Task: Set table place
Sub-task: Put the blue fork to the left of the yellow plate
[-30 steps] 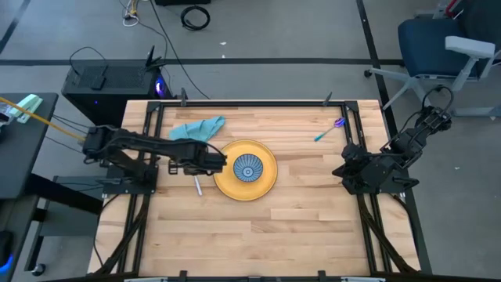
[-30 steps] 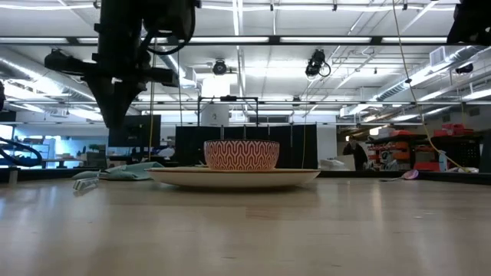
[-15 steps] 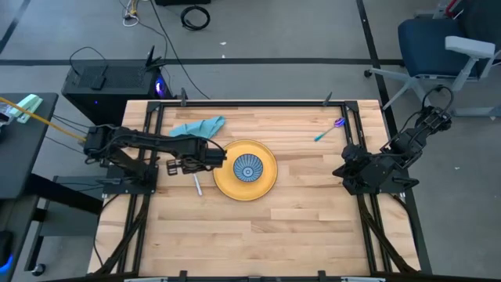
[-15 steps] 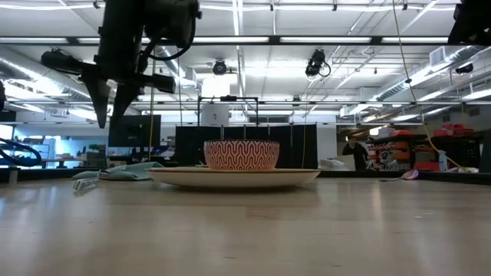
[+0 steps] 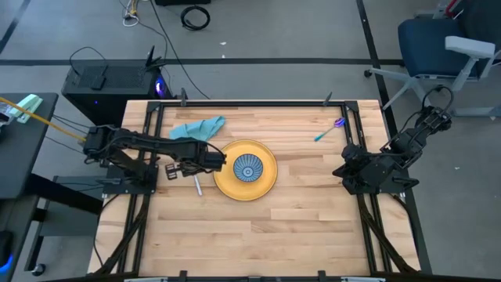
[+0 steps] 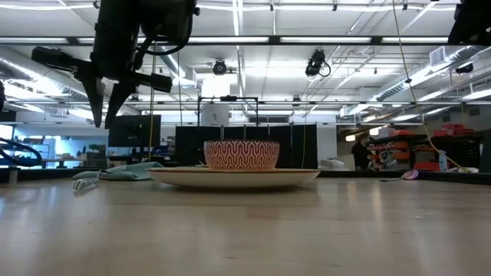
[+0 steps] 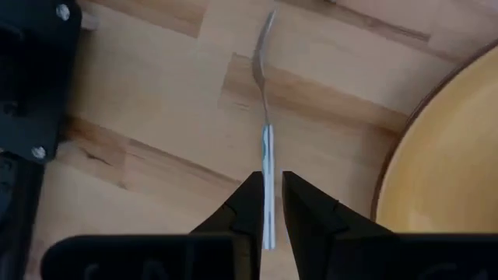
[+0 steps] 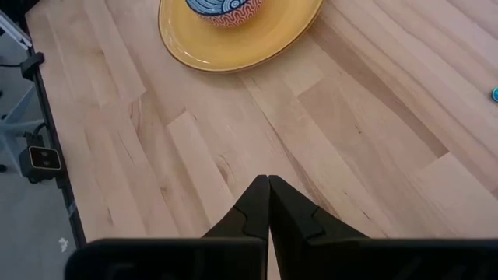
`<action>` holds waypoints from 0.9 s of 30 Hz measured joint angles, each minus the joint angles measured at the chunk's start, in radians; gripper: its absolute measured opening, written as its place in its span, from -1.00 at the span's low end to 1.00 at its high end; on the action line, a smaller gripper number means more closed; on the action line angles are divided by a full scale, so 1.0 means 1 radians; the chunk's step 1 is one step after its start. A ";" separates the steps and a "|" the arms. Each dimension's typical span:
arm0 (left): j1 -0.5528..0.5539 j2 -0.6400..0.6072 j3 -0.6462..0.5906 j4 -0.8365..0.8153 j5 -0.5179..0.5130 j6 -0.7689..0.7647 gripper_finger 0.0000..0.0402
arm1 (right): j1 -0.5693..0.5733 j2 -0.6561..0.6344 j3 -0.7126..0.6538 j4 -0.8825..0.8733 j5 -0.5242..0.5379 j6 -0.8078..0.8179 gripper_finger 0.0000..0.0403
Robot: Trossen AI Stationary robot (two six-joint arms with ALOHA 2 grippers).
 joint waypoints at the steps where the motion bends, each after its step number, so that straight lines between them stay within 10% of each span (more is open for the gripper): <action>1: 0.000 0.000 0.000 0.012 0.001 -0.015 -0.72 | 0.000 0.000 0.000 0.000 0.000 0.000 -0.94; 27: 0.010 0.147 0.000 0.071 0.086 -0.085 -0.56 | 0.000 0.000 0.000 0.002 0.000 0.000 -0.94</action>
